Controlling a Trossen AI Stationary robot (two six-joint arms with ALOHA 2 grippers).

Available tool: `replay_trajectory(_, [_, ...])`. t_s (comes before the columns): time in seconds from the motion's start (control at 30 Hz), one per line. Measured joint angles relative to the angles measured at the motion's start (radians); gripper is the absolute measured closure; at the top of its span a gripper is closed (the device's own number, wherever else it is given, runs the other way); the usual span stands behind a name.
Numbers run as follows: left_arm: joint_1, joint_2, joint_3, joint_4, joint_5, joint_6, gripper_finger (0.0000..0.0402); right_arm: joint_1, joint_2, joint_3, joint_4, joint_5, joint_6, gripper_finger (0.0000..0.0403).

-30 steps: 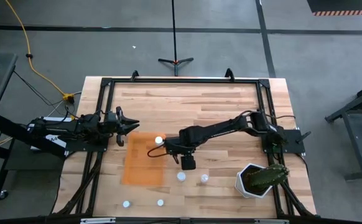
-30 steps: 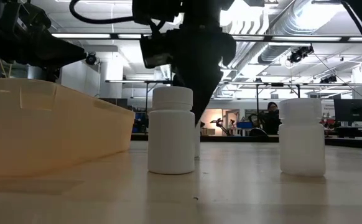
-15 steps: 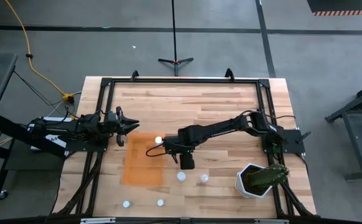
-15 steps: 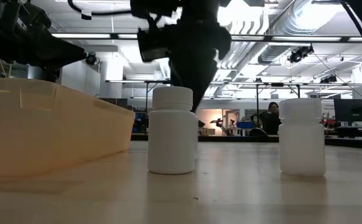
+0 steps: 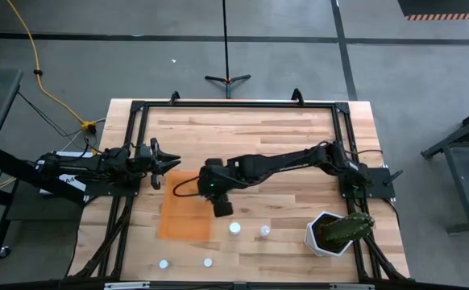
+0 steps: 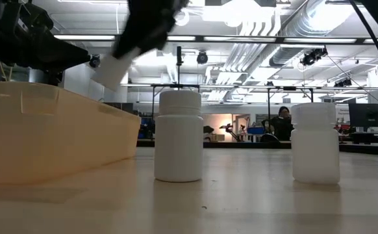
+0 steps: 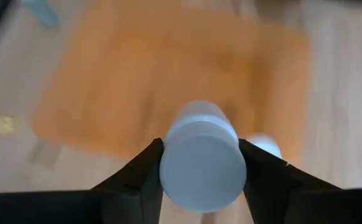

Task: Pick and place pill bottles into a basket
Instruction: Put the top white pill bottle into the orange bin

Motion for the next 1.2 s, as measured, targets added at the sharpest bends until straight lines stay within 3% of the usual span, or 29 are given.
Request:
replay_trajectory(0.3, [0.000,0.000,0.000,-0.010,-0.001,0.000,0.0291,-0.010,0.087,-0.001,0.104,-0.050,-0.059,0.0239])
replay_trajectory(0.67, [0.000,0.000,0.000,-0.014,-0.002,0.000,0.0291,-0.028,0.123,-0.001,0.040,-0.043,-0.075,0.0237])
replay_trajectory(1.2, [0.000,0.000,0.000,-0.015,-0.003,0.000,0.0291,-0.041,0.123,-0.001,0.009,-0.053,-0.078,0.0192])
